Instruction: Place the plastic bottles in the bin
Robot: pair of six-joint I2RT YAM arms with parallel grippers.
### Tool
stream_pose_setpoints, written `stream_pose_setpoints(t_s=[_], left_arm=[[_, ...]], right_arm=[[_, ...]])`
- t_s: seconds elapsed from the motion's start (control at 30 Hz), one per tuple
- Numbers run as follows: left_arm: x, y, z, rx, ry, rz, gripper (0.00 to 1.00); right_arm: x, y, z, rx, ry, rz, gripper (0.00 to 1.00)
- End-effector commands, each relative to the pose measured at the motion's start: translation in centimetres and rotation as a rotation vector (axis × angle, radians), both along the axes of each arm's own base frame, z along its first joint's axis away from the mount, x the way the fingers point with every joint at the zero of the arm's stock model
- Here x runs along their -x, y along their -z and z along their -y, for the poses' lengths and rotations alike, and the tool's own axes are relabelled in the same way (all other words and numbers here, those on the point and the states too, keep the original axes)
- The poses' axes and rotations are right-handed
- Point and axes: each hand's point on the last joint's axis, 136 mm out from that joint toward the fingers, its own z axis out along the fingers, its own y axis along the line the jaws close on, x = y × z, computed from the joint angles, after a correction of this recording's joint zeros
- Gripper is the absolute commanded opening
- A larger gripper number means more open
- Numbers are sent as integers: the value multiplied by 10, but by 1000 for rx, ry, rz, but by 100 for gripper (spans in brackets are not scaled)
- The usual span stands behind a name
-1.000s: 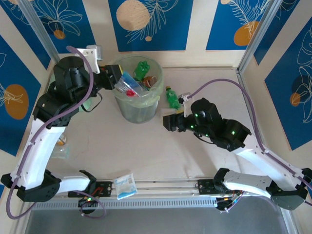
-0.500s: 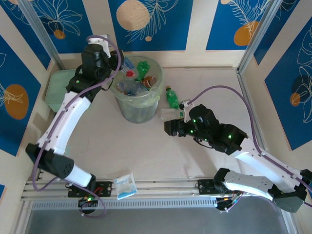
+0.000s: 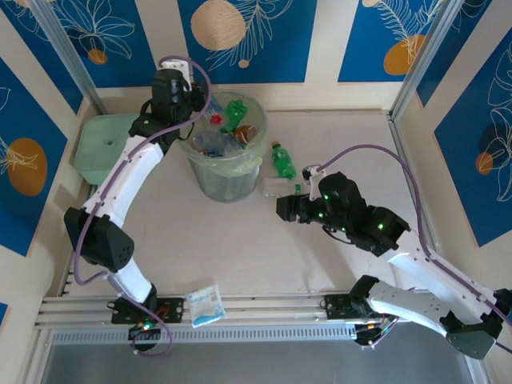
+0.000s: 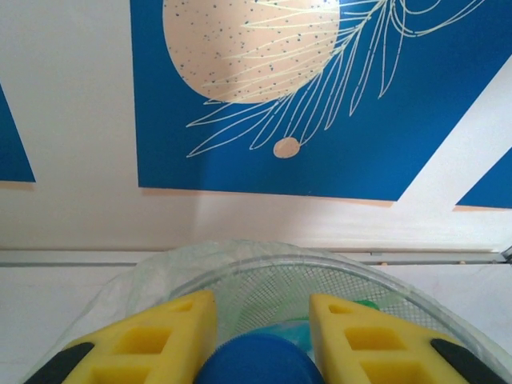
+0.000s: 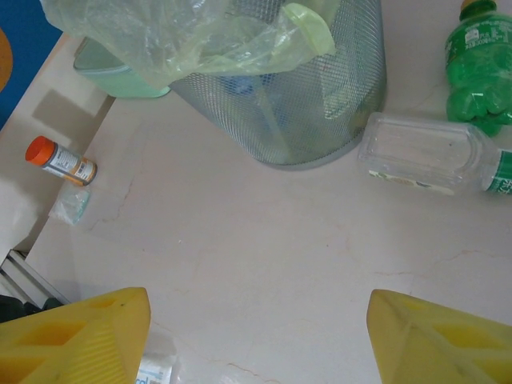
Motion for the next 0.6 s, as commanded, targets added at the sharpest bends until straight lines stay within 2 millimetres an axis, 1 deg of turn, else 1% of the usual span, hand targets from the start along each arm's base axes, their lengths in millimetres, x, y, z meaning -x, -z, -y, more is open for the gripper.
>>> stream_pose_setpoints(t_s=[0.0, 0.1, 0.27, 0.5, 0.57], left_arm=[[-11, 6, -3, -36, -5, -7, 0], [-11, 27, -2, -49, -2, -57, 0], [-7, 45, -2, -52, 1, -113, 0], [2, 84, -3, -42, -2, -205, 0], [5, 93, -2, -35, 4, -223, 0]], right_arm=[[3, -3, 0, -36, -6, -4, 72], [2, -5, 2, -39, 1, 0, 72], [1, -5, 5, -45, 7, 0, 72], [1, -5, 8, -52, 19, 5, 72], [0, -5, 9, -53, 21, 5, 72]])
